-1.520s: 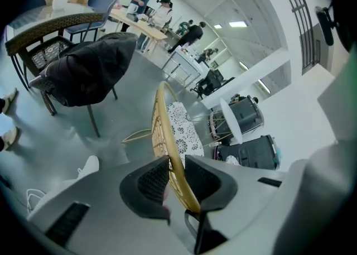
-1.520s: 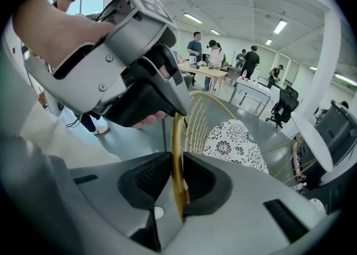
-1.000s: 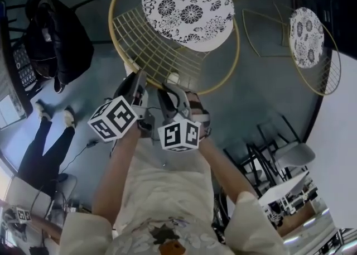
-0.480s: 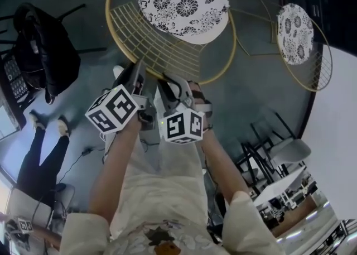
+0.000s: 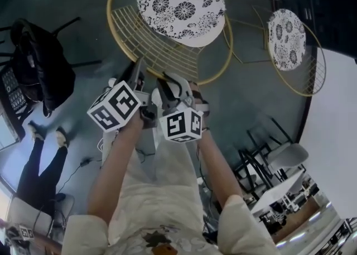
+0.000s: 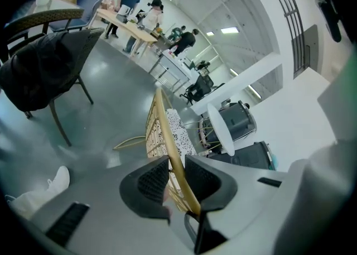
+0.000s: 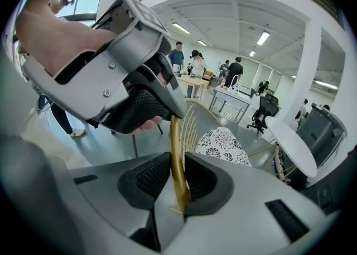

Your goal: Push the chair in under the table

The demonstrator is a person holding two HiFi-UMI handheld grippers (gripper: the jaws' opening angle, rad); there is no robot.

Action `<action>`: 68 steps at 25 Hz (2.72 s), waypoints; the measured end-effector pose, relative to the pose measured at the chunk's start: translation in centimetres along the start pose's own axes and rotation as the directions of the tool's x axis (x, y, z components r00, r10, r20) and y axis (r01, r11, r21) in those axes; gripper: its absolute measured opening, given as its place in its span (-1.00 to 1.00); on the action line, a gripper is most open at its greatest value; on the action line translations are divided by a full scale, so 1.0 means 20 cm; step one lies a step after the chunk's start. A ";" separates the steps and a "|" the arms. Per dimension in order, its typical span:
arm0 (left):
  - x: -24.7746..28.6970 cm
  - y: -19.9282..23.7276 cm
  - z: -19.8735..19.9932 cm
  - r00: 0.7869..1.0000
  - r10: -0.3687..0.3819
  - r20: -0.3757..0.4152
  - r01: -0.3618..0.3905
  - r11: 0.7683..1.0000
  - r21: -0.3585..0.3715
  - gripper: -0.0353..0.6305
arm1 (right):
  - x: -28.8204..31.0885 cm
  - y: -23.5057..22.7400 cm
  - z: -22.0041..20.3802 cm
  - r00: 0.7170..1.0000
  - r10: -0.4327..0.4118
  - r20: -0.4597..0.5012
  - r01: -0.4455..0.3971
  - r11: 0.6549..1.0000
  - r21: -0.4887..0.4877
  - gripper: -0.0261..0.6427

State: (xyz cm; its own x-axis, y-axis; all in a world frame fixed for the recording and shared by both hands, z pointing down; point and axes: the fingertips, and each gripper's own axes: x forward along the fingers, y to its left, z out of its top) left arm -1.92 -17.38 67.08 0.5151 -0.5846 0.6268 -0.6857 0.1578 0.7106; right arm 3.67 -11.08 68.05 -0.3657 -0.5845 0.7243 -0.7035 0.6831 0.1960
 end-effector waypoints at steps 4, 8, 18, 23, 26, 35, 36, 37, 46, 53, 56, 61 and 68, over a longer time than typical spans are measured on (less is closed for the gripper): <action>0.01 0.01 -0.01 1.000 -0.024 0.000 0.024 1.000 0.017 -0.64 | 0.01 0.00 -0.01 0.999 -0.035 0.009 0.035 0.999 -0.001 -0.70; 0.00 0.02 0.00 1.000 -0.021 0.013 0.020 1.000 0.023 -0.65 | 0.02 0.01 0.00 0.997 -0.067 0.026 0.067 0.998 -0.014 -0.70; -0.02 0.02 0.02 0.999 -0.032 0.016 0.031 0.999 0.038 -0.64 | 0.02 0.02 0.02 0.993 -0.113 0.034 0.113 0.994 0.002 -0.69; 0.01 0.03 0.03 0.999 -0.053 0.012 0.052 0.997 0.057 -0.64 | 0.04 0.02 0.03 0.990 -0.137 0.041 0.137 0.991 0.009 -0.68; 0.02 0.05 0.04 0.998 -0.067 0.013 0.066 0.997 0.048 -0.64 | 0.06 0.02 0.03 0.988 -0.150 0.043 0.149 0.989 0.011 -0.68; 0.03 0.04 0.06 0.997 -0.073 0.006 0.072 0.993 0.091 -0.64 | 0.08 0.02 0.03 0.986 -0.162 0.039 0.162 0.987 0.012 -0.68; 0.03 0.04 0.06 0.997 -0.078 0.003 0.078 0.993 0.092 -0.64 | 0.08 0.02 0.03 0.986 -0.162 0.038 0.162 0.987 0.012 -0.68; 0.03 0.04 0.06 0.996 -0.084 0.001 0.083 0.992 0.095 -0.64 | 0.08 0.02 0.03 0.986 -0.161 0.037 0.160 0.987 0.018 -0.68; -0.09 0.05 0.06 0.993 -0.116 0.028 0.111 0.985 0.134 -0.63 | -0.08 0.07 0.10 0.983 -0.144 0.116 0.129 0.984 0.122 -0.56; -0.42 0.00 -0.10 0.995 -0.094 -0.017 0.095 0.977 0.191 -0.63 | -0.34 0.22 0.18 0.974 -0.138 0.180 0.089 0.962 0.259 -0.56; -0.57 -0.06 -0.09 0.996 -0.088 -0.013 0.089 0.973 0.212 -0.66 | -0.45 0.26 0.28 0.971 -0.106 0.215 0.041 0.957 0.288 -0.57; -0.77 -0.11 -0.06 0.996 -0.093 0.007 0.089 0.972 0.218 -0.86 | -0.62 0.26 0.43 0.956 -0.138 0.260 0.075 0.968 0.238 -0.83; -1.10 -0.18 -0.18 0.996 -0.094 -0.007 0.091 0.939 0.332 -0.87 | -0.91 0.31 0.57 0.942 -0.175 0.285 0.093 0.956 0.277 -0.87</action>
State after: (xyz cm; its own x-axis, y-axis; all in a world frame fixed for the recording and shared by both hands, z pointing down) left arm -8.95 -2.23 51.89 0.5808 -0.5912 0.5596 -0.7676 -0.1689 0.6182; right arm -1.01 -1.26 48.48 -0.3956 -0.7950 0.4599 -0.8757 0.4775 0.0721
